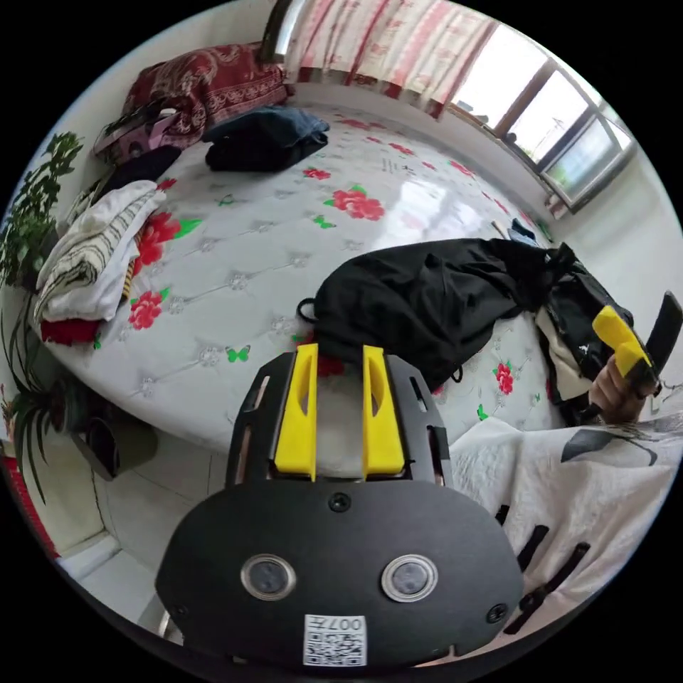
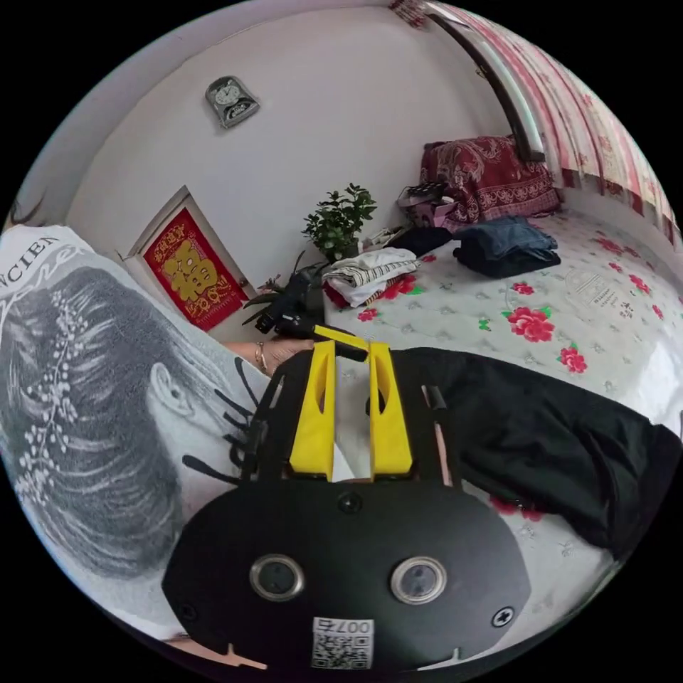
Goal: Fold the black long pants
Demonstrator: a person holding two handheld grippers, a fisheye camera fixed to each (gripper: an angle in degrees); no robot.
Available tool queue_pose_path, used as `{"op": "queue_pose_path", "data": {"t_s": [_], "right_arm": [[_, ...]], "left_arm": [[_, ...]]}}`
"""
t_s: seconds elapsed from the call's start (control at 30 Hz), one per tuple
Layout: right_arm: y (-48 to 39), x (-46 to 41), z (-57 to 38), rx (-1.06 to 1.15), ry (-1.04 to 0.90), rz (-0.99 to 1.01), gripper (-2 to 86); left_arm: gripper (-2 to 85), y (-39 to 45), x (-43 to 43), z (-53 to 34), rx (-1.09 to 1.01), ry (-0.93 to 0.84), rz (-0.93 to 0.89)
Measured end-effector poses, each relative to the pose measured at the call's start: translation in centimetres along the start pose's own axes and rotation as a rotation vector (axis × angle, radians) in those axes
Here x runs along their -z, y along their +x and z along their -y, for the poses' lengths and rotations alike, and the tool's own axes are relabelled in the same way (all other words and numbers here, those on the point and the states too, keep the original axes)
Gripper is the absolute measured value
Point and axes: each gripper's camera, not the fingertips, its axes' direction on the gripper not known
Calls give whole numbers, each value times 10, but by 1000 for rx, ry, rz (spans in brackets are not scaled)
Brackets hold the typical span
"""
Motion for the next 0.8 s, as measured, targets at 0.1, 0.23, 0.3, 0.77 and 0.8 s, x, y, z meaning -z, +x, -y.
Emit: {"op": "queue_pose_path", "data": {"t_s": [0.1,0.23,0.3,0.77,0.8], "right_arm": [[48,11,-33,-165,-36,-151,48],[98,31,-76,-368,-90,-304,49],[119,47,-95,-474,-72,-348,52],[177,64,-85,-659,-27,-526,63],[184,68,-85,-668,-44,-557,65]], "left_arm": [[100,-13,21,-13,41,31,37],[99,58,25,-2,-206,15,28],[102,107,10,8,-362,-16,-33],[-4,147,-81,124,-618,-300,360],[-5,124,-78,136,-559,-307,415]]}}
